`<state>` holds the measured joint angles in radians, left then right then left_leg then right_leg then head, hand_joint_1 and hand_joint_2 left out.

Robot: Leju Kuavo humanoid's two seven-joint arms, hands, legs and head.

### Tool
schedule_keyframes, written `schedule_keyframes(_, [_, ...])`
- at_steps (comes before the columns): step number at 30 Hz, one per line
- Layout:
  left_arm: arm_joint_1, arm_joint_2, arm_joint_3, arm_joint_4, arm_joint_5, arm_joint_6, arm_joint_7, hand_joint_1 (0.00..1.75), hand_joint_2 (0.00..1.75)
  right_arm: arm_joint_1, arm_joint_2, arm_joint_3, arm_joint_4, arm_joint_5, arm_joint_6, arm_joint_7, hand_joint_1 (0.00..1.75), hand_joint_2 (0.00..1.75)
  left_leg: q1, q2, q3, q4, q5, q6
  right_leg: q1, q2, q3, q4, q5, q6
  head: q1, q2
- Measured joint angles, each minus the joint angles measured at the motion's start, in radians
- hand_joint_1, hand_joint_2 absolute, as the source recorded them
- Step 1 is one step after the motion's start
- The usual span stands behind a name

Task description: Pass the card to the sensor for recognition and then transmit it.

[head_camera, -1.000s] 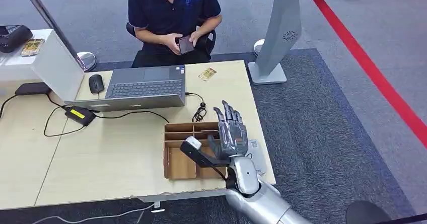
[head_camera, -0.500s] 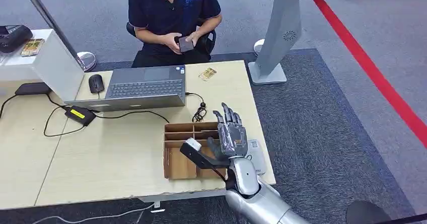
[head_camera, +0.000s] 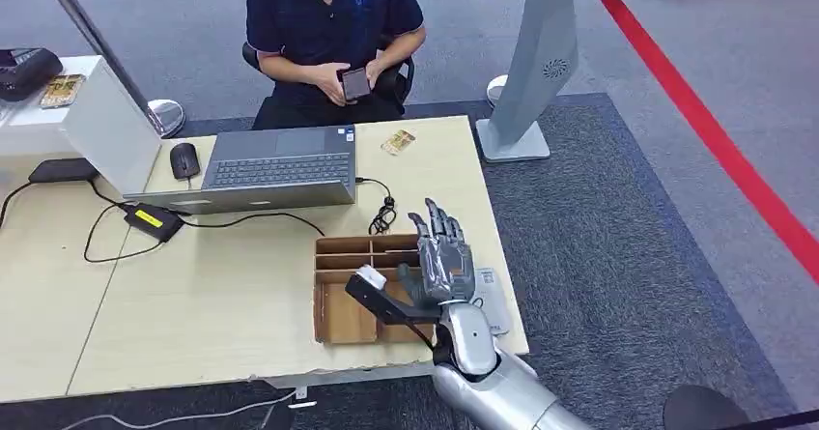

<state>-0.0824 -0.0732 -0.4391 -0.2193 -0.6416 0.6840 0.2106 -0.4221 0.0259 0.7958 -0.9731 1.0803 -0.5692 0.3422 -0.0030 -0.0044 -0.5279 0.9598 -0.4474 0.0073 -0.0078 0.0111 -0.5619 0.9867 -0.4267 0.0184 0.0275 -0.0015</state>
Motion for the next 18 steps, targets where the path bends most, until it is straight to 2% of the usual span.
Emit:
schedule_keyframes(6, [0.000, 0.000, 0.000, 0.000, 0.004, -0.002, -0.001, 0.00, 0.00, 0.000, 0.000, 0.000, 0.000, -0.001, 0.000, 0.000, 0.56, 1.75, 0.000, 0.000, 0.000, 0.000, 0.000, 0.000, 0.000, 0.000, 0.000, 0.000, 0.000, 0.000, 0.000, 0.000])
schedule_keyframes(7, [0.000, 0.000, 0.000, 0.000, 0.016, -0.009, -0.005, 0.00, 0.00, 0.000, 0.000, 0.000, 0.000, -0.001, 0.000, 0.000, 0.70, 1.75, 0.000, 0.000, 0.000, 0.000, 0.000, 0.000, 0.000, 0.000, 0.000, 0.000, 0.000, 0.000, 0.000, 0.000])
schedule_keyframes(8, [0.000, 0.000, 0.001, 0.000, 0.030, -0.020, -0.008, 0.00, 0.00, 0.000, 0.000, 0.000, 0.000, -0.001, 0.000, 0.000, 1.40, 1.75, 0.000, 0.000, 0.000, 0.000, 0.000, 0.000, 0.000, 0.000, 0.000, 0.000, 0.000, 0.000, 0.000, 0.000])
schedule_keyframes(9, [-0.001, 0.002, 0.002, 0.000, 0.053, -0.047, -0.015, 0.00, 0.00, 0.000, 0.000, 0.000, 0.000, -0.001, 0.000, 0.000, 1.50, 1.75, 0.000, 0.000, 0.000, 0.000, 0.000, 0.000, 0.000, 0.000, 0.000, 0.000, 0.000, 0.000, 0.000, 0.000])
schedule_keyframes(10, [0.000, 0.003, 0.003, 0.000, 0.076, -0.073, -0.022, 0.00, 0.00, 0.000, 0.000, 0.000, 0.000, 0.000, 0.000, 0.000, 1.52, 1.75, 0.000, 0.000, 0.000, 0.000, 0.000, 0.000, 0.000, 0.000, 0.000, 0.000, 0.000, 0.000, 0.000, 0.000])
schedule_keyframes(11, [0.000, 0.004, 0.004, 0.000, 0.103, -0.106, -0.030, 0.00, 0.00, 0.000, 0.000, 0.000, 0.001, 0.000, 0.000, -0.001, 1.75, 1.75, 0.000, 0.000, 0.000, 0.000, 0.000, 0.000, 0.000, 0.000, 0.000, 0.000, 0.000, 0.000, 0.000, 0.000])
schedule_keyframes(14, [0.000, 0.011, 0.010, 0.000, 0.167, -0.185, -0.049, 0.00, 0.00, 0.000, 0.000, 0.000, 0.005, 0.000, 0.003, -0.005, 1.75, 1.75, 0.000, 0.000, 0.000, 0.000, 0.000, 0.000, 0.000, 0.000, 0.000, 0.000, 0.000, 0.000, 0.000, 0.000])
schedule_keyframes(18, [0.001, 0.029, 0.036, 0.000, 0.289, -0.356, -0.070, 0.00, 0.00, -0.002, 0.000, 0.000, 0.008, -0.001, 0.039, -0.015, 1.75, 1.75, 0.001, 0.000, 0.000, 0.000, 0.000, 0.000, 0.001, 0.000, 0.000, 0.000, 0.000, 0.000, 0.000, 0.000])
